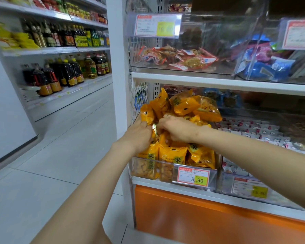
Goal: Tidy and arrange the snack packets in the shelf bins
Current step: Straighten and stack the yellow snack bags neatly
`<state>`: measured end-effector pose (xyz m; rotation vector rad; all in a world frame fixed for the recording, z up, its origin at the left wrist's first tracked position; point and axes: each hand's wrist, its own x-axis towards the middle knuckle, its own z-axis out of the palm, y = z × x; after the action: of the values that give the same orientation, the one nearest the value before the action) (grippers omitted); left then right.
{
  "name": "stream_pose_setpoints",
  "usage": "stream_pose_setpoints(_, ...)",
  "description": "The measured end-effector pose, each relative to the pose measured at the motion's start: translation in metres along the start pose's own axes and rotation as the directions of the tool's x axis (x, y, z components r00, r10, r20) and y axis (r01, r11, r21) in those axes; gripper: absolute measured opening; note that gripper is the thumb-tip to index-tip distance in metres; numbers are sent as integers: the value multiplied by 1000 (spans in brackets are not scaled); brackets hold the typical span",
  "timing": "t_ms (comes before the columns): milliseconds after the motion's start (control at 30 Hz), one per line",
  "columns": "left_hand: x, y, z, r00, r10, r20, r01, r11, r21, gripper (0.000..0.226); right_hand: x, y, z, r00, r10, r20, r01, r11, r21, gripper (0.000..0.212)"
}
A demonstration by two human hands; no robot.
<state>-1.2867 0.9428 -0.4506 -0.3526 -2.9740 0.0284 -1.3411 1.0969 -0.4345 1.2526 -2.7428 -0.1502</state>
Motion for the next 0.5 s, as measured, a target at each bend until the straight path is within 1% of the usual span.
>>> stream_pose_setpoints(67,1,2,-2,1000,-8,5,8,1000,28,42,2,2,2,998,-17,-52,14,998,-58,21)
stream_pose_setpoints(167,5,1,-2,1000,-18,8,17,1000,21,32,5,7,-1,995,-5,-104,-1,998,-62,14)
stream_pose_setpoints(233,8,0,-2,1000,-7,15,7,1000,16,32,3,11,-5,989,4,-147,-5,1000,-11,16)
stream_pose_setpoints(333,11,-2,-2,999,37,24,-38,999,9,39,-5,17,-12,977,19,-212,-11,999,38,16)
stream_pose_setpoints(433,11,-2,-5,994,73,82,-68,996,-60,34,-8,22,-16,972,74,-222,-48,992,121,28)
stream_pose_setpoints(500,10,-3,-7,990,88,110,-77,992,-101,30,-6,25,-19,968,121,-219,-73,974,215,31)
